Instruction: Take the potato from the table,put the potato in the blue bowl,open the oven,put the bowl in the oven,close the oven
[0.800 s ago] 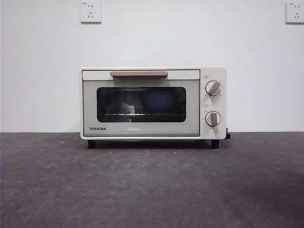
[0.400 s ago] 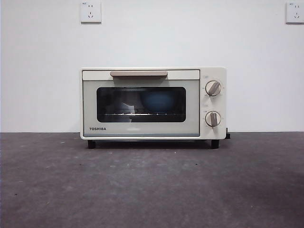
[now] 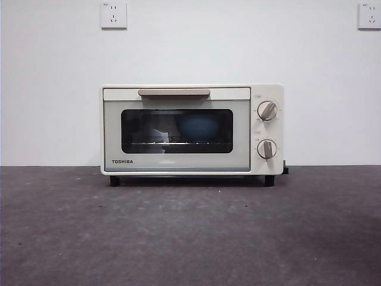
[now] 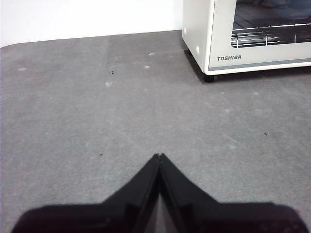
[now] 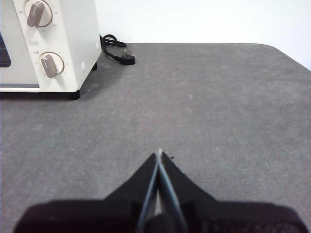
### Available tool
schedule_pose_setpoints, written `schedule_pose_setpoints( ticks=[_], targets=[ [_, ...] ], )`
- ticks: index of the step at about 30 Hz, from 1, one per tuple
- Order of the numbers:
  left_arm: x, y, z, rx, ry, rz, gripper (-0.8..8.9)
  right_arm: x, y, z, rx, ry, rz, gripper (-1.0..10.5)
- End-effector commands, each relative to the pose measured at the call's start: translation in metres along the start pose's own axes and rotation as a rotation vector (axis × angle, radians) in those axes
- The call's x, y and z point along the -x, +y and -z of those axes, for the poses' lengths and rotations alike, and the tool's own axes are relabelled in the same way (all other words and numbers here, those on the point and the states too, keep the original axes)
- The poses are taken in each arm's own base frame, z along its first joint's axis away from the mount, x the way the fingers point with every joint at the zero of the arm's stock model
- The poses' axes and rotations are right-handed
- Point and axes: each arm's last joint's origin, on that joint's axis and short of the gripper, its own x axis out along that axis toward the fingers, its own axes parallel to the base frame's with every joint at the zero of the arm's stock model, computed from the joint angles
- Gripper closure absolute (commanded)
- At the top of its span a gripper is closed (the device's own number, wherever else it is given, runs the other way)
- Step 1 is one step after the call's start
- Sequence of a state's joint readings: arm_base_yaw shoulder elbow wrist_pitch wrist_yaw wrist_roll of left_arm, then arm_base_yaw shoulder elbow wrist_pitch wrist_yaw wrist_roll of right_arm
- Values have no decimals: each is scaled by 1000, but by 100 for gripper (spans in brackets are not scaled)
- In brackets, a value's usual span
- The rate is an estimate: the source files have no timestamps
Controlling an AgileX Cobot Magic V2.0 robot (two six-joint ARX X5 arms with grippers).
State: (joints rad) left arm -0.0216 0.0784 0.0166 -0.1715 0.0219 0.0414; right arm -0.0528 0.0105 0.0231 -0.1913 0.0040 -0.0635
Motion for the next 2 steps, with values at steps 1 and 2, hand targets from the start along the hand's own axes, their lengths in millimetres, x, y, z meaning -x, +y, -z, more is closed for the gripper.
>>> schedule_pose_setpoints(
  ticks=[1,2],
  targets=[
    [-1,0,2,-2,4,1,817,-1,0,2,-10,3,4,946],
    [-1,0,2,-2,4,1,817,-1,0,2,-10,3,4,946]
  ],
)
